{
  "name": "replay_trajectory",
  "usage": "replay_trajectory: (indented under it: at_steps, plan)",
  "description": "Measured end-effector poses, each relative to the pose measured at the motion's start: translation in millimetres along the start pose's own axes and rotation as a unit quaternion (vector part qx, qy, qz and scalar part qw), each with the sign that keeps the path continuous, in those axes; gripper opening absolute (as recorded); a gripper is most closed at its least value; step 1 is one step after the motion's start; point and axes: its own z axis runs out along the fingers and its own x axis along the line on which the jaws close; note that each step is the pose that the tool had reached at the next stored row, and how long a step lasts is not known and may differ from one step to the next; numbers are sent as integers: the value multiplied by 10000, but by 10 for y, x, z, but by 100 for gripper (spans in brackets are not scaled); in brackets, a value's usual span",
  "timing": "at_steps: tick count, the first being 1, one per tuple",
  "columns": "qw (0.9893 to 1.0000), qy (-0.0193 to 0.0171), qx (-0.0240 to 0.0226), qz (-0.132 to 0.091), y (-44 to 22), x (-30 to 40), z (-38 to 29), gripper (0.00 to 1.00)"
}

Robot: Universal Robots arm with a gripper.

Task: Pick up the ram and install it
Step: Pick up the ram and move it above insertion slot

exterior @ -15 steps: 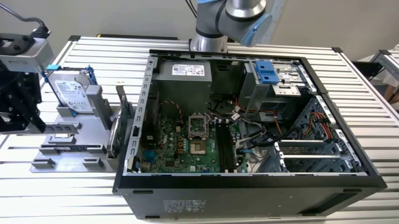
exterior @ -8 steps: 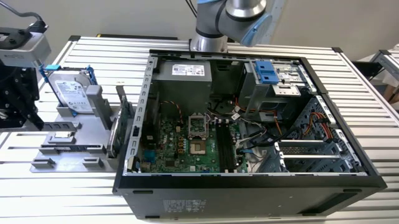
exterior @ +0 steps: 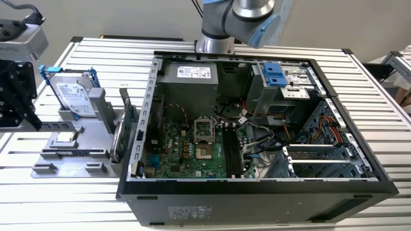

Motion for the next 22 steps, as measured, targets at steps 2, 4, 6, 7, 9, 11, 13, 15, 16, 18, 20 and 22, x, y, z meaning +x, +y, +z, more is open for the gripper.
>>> replay_trajectory:
  at_steps: [2, 4, 6, 7, 9, 11, 13, 15, 16, 18, 20, 22]
  plan:
    - [10000, 0, 0, 0, 0, 0, -28, 0]
    - [10000, 0, -1, 0, 0, 0, -57, 0]
    - [10000, 0, 0, 0, 0, 0, -85, 0]
    - [10000, 0, 0, 0, 0, 0, -100, 0]
    - [10000, 0, -1, 0, 1, 0, -129, 0]
    - [10000, 0, 0, 0, 1, 0, -160, 0]
    - [10000, 0, 0, 0, 1, 0, -188, 0]
    - [10000, 0, -1, 0, 1, 0, -215, 0]
    - [10000, 0, 0, 0, 1, 0, -229, 0]
    - [10000, 0, 0, 0, 1, 0, -256, 0]
    - [10000, 0, 0, 0, 1, 0, -284, 0]
    - [10000, 0, 0, 0, 1, 1, -312, 0]
